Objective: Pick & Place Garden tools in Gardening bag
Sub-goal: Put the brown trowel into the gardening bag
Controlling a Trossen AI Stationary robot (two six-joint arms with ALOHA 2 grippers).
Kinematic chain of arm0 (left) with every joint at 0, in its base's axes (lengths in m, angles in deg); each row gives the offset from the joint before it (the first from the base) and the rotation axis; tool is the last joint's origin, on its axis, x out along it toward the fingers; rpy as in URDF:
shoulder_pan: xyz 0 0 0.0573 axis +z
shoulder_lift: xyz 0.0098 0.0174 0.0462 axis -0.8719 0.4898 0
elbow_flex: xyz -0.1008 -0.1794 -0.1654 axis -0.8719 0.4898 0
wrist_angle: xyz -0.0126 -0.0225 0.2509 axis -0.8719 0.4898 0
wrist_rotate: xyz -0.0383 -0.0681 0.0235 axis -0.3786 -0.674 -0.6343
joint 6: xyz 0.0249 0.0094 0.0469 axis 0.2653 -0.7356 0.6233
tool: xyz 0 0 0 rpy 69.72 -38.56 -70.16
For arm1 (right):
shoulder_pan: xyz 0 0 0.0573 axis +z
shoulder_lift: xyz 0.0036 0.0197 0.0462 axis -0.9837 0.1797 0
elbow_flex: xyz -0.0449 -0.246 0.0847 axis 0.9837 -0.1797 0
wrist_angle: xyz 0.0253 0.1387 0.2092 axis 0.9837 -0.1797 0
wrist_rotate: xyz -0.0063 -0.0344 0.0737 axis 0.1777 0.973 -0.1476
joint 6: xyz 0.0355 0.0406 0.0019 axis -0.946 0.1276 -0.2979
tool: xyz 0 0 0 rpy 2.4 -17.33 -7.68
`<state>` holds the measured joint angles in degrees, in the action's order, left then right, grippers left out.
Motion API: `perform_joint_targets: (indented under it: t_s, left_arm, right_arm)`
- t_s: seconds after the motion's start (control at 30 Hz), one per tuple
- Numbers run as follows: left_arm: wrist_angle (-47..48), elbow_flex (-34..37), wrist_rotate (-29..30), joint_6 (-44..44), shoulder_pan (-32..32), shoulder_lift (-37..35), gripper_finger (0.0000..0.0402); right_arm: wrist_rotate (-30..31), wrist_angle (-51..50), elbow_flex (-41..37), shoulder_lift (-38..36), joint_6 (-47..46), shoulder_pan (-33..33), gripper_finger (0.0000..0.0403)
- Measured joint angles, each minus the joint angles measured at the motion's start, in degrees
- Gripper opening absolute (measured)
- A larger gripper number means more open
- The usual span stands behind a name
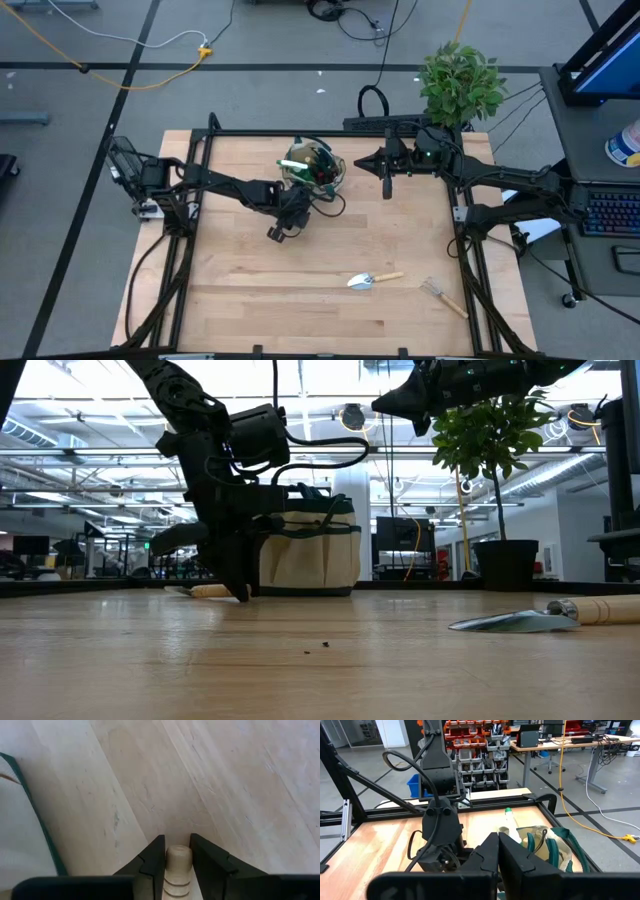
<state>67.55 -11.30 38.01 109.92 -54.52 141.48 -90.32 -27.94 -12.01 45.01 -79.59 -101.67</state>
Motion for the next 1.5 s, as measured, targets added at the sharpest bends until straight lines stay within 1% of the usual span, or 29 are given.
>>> perform_joint_targets:
  t_s: [0.1, 0.3, 0.43, 0.57, 0.83, 0.9, 0.97, 1.07, 1.2, 1.3, 1.37, 1.5]
  left_arm:
    - [0.06, 0.08, 0.33, -0.06, 0.0, -1.19, 0.0116]
    - [1.41, 0.26, 3.01, -1.04, 0.33, -2.82, 0.0173]
    - [4.33, 0.2, 4.02, -2.46, 0.48, -2.92, 0.0202]
    - [4.71, 0.15, 3.86, -3.05, 0.7, -2.93, 0.0212]
    - [3.74, 0.13, 2.58, -5.12, 2.23, -2.8, 0.0213]
    - [3.56, 0.13, 2.6, -5.65, 2.47, -2.8, 0.0209]
    - [3.38, 0.13, 2.81, -5.94, 2.64, -2.77, 0.0196]
    - [2.93, 0.09, 2.89, -6.0, 2.67, -2.25, 0.0161]
    - [2.57, -0.02, 1.32, -7.11, 2.67, -1.3, 0.0108]
    - [1.89, -0.07, 1.24, -7.88, 2.38, -0.48, 0.0079]
    - [1.85, -0.09, 1.27, -8.75, 2.32, -0.47, 0.0068]
    - [1.8, -0.07, 2.06, -10.79, 1.74, -1.17, 0.0067]
  right_arm:
    - [0.0, 0.0, 0.0, 0.0, 0.0, 0.0, 0.0]
    - [0.0, 0.0, 0.0, 0.0, 0.02, 0.0, 0.0]
    - [0.0, 0.0, 0.0, 0.0, 0.02, -0.02, 0.0]
    - [0.0, 0.0, 0.0, 0.0, 0.02, 0.0, 0.0]
    - [-0.02, 0.0, 0.0, 0.0, 0.02, 0.0, 0.0]
    - [-0.02, 0.0, 0.0, 0.0, 0.02, 0.0, 0.0]
    - [-0.02, 0.0, 0.0, 0.0, 0.02, 0.0, 0.0]
    - [-0.07, 0.0, 0.0, 0.0, 0.02, 0.0, 0.0]
    - [-0.16, 0.0, 0.0, 0.0, 0.0, 0.0, 0.0]
    - [-0.17, 0.02, 0.0, 0.0, 0.02, 0.0, 0.0]
    - [-0.17, 0.03, 0.0, 0.0, 0.0, 0.02, 0.0]
    - [-0.2, 0.02, 0.0, 0.0, 0.0, 0.02, 0.0]
